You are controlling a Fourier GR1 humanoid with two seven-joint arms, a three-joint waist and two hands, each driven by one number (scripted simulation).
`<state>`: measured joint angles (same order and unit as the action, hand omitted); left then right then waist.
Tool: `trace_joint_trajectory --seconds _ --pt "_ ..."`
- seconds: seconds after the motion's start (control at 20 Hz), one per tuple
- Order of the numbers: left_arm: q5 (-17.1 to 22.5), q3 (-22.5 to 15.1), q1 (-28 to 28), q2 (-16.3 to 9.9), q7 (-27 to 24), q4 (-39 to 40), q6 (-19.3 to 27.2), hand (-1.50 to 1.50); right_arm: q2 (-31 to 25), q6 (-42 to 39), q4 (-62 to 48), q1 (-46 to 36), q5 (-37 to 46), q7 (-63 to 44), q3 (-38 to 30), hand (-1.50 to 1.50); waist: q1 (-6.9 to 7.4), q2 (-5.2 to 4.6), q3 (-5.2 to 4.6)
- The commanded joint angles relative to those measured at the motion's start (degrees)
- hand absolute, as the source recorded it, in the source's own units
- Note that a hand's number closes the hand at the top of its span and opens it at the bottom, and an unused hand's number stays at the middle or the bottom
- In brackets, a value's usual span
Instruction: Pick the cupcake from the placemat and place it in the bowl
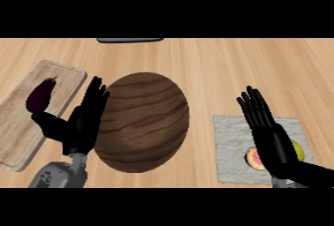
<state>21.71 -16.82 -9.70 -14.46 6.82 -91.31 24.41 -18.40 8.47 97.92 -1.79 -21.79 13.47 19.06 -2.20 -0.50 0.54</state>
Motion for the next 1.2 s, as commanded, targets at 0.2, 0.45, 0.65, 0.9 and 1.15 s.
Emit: trace_joint_trajectory --seconds 0.2,0.45,0.65,0.9,1.15 --pt "-9.1 0.7 -5.2 -10.1 -1.5 0.9 -1.2 0.00 -6.1 -29.3 -1.8 -7.9 -11.3 -1.9 7.7 1.50 8.77 -0.98 0.39" --pt "-12.7 0.4 -6.8 -12.8 -1.3 2.1 -0.9 0.00 -14.3 -41.8 -18.2 -13.3 -13.6 7.2 -2.9 -1.50 7.03 -1.59 0.12" --pt "-13.5 -0.2 -5.8 -12.7 -1.9 2.6 -0.7 0.00 -20.5 -58.7 -20.4 -16.5 -12.6 16.3 -4.4 -1.50 6.28 -0.99 0.08" --pt "-13.3 1.4 -7.6 -14.6 -0.5 3.1 -1.9 0.00 -26.6 -65.5 -22.9 -23.4 -5.1 20.9 -7.2 -1.50 6.35 -0.73 0.04" --pt "-13.2 1.5 -8.1 -13.4 0.1 3.9 -1.5 0.00 -30.2 -65.2 -16.8 -27.4 5.5 22.4 -4.8 -1.50 5.34 -0.42 -0.10"
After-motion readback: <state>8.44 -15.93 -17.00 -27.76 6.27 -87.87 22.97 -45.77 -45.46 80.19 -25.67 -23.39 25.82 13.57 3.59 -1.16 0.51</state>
